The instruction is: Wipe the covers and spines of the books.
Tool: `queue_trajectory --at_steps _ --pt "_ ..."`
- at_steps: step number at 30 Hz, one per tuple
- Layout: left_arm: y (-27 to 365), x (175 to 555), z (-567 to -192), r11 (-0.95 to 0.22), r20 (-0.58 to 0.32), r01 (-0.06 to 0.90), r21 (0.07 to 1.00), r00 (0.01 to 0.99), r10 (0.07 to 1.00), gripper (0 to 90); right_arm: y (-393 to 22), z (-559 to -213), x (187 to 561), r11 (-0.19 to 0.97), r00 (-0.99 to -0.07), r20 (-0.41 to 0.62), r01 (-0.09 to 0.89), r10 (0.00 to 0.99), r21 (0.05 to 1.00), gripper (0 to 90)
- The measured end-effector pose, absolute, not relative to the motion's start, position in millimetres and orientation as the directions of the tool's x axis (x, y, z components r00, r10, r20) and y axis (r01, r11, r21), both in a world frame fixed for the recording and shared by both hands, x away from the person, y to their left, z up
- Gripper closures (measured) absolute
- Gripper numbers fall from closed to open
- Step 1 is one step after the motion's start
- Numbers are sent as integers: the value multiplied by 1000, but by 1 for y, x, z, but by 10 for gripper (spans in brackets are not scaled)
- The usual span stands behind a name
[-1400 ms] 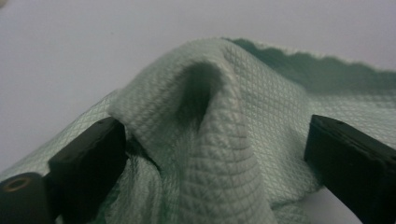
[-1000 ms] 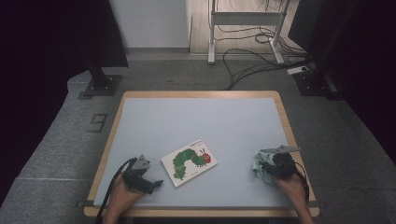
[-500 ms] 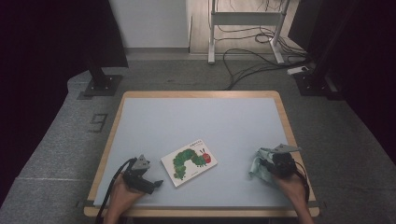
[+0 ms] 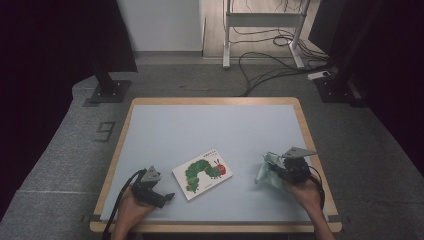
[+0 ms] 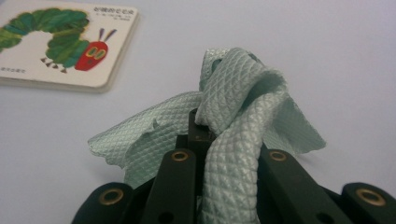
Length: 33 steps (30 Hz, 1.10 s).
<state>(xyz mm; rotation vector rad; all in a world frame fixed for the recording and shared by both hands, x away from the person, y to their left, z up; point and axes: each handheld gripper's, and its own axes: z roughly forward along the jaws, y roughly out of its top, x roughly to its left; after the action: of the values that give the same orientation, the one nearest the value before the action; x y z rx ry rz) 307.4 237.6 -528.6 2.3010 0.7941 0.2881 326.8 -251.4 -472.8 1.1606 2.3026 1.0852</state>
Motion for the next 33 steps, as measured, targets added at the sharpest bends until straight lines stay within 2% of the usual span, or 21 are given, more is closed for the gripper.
queue_trajectory --at_steps 33 --pt "238 307 -529 -584 -12 464 666 789 614 9 -174 -458 354 428 -728 36 441 684 789 786"
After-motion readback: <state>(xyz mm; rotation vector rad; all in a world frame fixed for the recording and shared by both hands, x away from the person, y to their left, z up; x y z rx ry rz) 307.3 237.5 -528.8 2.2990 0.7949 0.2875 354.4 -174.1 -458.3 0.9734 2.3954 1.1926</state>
